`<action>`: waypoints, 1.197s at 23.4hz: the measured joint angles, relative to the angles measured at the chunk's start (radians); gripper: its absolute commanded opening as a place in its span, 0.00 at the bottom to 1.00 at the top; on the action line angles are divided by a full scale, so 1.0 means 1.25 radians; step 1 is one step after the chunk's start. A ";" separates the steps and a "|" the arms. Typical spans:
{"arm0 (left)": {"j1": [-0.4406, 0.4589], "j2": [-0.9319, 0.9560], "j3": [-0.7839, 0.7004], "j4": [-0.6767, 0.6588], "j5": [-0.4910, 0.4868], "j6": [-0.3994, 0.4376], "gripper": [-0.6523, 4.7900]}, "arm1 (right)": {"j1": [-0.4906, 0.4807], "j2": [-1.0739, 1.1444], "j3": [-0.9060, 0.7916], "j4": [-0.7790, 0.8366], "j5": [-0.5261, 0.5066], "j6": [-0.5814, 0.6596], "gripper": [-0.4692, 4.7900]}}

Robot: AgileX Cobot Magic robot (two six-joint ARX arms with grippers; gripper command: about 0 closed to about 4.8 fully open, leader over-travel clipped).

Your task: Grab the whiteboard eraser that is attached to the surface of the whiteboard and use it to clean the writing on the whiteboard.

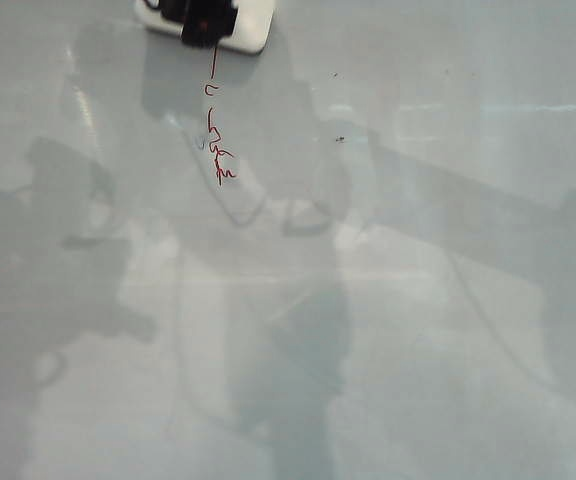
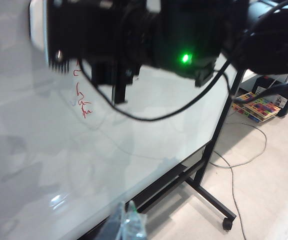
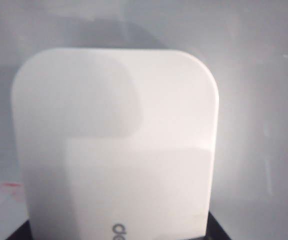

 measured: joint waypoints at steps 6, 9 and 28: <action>0.000 0.000 0.000 0.000 0.000 0.000 0.12 | 0.000 0.013 -0.009 -0.067 -0.031 0.023 0.49; 0.000 0.000 0.000 0.000 0.000 0.000 0.12 | 0.000 0.012 -0.008 -0.071 -0.037 0.038 0.49; 0.000 0.000 0.000 0.000 0.000 0.000 0.12 | -0.032 0.032 -0.154 -0.040 -0.121 0.069 0.47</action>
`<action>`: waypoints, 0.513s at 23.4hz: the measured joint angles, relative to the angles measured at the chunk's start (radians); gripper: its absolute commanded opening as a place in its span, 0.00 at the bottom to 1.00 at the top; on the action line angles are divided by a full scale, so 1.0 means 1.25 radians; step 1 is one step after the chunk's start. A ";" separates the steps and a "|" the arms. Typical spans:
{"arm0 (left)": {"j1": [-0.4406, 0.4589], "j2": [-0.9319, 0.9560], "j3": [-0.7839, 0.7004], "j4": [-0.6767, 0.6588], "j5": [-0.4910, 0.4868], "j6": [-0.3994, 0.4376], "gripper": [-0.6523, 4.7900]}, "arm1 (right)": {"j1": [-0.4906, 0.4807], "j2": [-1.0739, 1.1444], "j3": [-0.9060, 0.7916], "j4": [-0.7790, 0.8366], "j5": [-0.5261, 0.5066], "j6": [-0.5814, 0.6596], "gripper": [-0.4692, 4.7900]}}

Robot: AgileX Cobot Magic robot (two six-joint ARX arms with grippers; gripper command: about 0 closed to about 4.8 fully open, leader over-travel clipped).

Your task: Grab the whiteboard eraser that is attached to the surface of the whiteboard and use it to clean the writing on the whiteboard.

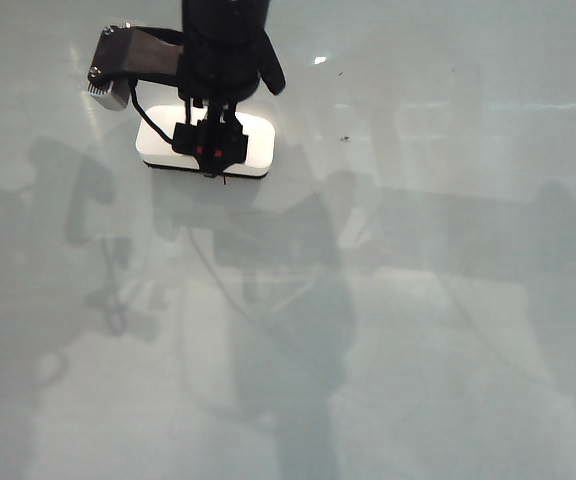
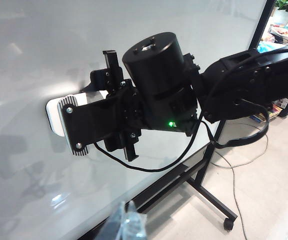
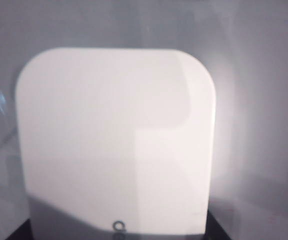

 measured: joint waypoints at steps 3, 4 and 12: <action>0.000 0.000 0.000 0.000 0.000 0.000 0.12 | -0.018 -0.002 -0.057 0.047 -0.033 0.005 0.47; 0.000 0.000 0.000 0.000 0.000 0.000 0.12 | -0.023 -0.002 -0.070 0.051 -0.040 0.005 0.47; 0.000 0.000 0.000 0.000 0.000 0.000 0.12 | -0.051 0.057 -0.096 0.048 -0.094 0.005 0.47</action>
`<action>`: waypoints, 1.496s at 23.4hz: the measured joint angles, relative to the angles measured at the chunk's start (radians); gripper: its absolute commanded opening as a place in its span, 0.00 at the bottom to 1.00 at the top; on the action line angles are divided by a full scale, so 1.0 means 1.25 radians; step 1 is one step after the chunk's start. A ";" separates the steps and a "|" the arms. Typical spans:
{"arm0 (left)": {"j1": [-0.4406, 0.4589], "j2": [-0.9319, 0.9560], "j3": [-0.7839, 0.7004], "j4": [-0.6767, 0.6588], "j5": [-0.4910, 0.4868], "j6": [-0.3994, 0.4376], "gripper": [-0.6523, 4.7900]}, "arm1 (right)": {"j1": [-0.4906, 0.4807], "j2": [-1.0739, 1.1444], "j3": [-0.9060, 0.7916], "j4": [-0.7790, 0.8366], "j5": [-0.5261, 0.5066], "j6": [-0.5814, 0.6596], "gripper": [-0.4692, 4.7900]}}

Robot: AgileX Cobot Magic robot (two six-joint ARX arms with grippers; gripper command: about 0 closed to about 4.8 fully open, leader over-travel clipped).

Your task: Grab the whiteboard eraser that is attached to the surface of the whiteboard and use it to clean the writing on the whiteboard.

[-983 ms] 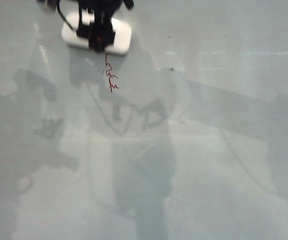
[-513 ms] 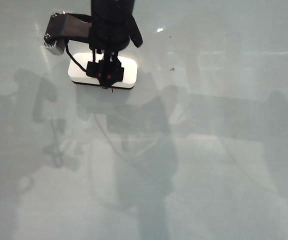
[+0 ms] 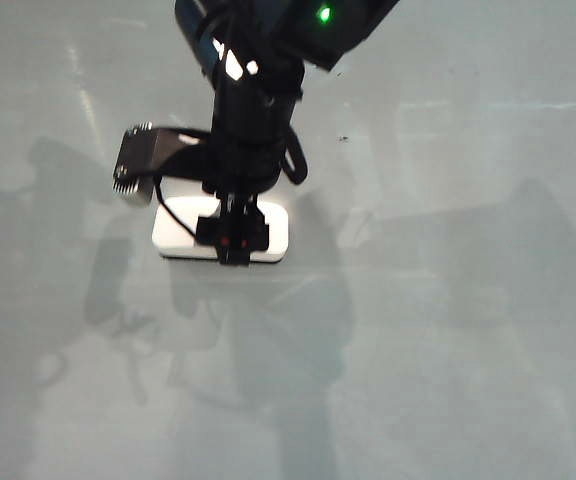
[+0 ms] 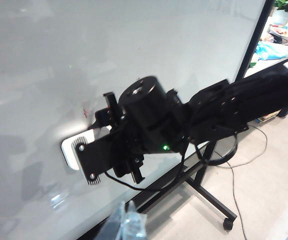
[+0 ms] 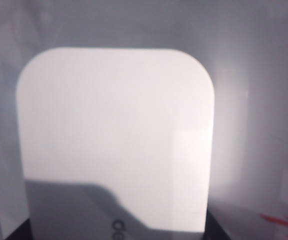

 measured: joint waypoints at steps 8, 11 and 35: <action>0.000 0.000 0.000 0.000 0.000 0.000 0.12 | 0.004 0.014 -0.006 0.033 0.042 -0.061 0.47; 0.000 0.000 0.000 0.000 0.000 0.000 0.12 | 0.006 0.015 -0.011 0.049 0.070 -0.105 0.47; 0.000 0.000 0.000 0.000 0.000 0.000 0.12 | 0.033 -0.119 -0.004 0.141 0.250 -0.225 0.47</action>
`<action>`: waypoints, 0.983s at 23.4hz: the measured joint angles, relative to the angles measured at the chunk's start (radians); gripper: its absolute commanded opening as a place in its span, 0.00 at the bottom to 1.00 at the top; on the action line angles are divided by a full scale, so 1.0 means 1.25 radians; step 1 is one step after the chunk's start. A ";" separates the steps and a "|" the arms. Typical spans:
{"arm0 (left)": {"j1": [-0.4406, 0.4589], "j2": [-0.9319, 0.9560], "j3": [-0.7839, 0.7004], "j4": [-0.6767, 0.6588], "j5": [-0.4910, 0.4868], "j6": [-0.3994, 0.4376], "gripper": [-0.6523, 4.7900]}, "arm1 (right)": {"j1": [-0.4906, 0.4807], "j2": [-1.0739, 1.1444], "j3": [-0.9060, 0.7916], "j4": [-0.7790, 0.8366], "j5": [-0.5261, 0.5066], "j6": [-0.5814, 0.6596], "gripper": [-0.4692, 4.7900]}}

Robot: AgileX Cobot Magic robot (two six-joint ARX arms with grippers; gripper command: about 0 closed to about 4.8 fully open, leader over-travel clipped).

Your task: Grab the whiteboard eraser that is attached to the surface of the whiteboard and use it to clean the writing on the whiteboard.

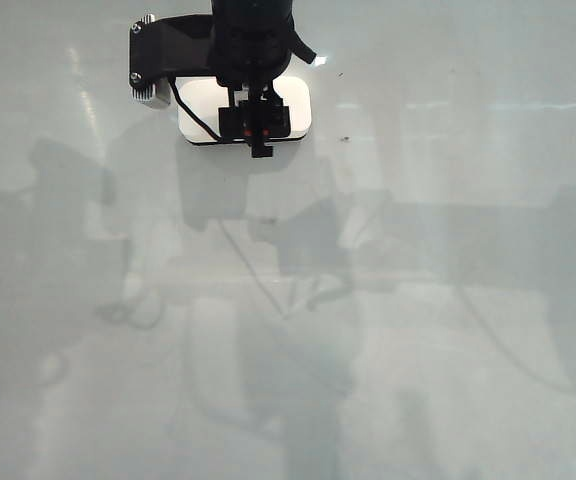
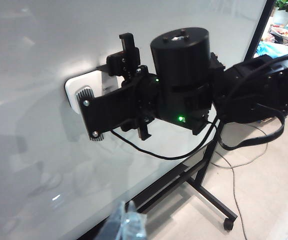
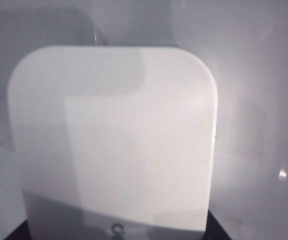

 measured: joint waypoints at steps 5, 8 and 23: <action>0.000 0.000 0.000 0.000 0.000 0.000 0.12 | 0.006 0.040 0.014 0.009 0.020 0.099 0.47; 0.000 0.000 0.000 0.000 0.000 0.000 0.12 | 0.009 0.070 0.017 0.044 0.039 0.131 0.47; 0.000 -0.016 0.001 0.003 0.001 0.000 0.12 | 0.016 0.137 0.000 -0.074 -0.005 0.141 0.47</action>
